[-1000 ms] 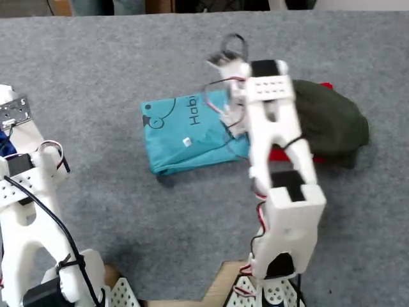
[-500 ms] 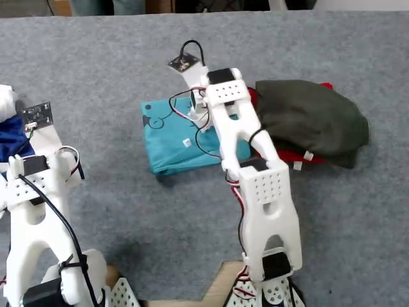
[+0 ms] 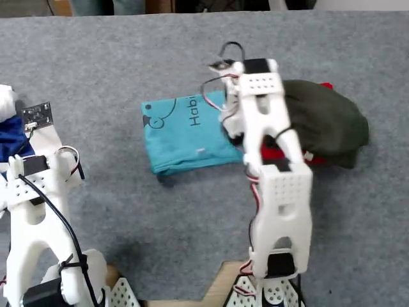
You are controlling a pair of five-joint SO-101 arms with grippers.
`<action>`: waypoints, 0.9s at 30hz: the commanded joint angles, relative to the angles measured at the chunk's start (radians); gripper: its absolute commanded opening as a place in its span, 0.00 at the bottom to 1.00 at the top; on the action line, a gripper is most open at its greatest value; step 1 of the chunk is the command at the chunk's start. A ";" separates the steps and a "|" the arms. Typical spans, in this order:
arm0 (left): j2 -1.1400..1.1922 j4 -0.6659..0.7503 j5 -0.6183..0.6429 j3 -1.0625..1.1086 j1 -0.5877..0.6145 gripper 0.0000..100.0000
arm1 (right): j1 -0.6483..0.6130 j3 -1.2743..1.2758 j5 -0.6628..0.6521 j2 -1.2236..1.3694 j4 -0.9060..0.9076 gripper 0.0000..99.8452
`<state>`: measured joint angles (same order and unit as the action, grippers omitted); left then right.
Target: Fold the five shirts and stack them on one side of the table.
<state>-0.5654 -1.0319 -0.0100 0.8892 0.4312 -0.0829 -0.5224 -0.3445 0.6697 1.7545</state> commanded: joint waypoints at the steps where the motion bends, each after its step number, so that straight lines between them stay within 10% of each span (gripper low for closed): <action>1: -0.018 0.014 -0.003 -0.013 -0.010 0.03 | 0.069 0.272 0.009 -0.240 0.012 0.02; 13: 0.041 0.044 0.025 -0.292 -0.361 0.03 | 0.140 0.463 0.015 -0.722 -0.008 0.02; 19: 0.460 0.180 0.124 -0.576 -0.496 0.03 | -0.068 0.481 0.189 -0.630 -0.187 0.02; 27: 1.019 0.176 0.130 -0.963 -0.493 0.03 | -0.015 0.498 0.229 -0.323 -0.334 0.02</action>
<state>0.3368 -0.8631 0.1143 0.0698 -0.0844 -0.1412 -0.0222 -0.1281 0.2693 1.4369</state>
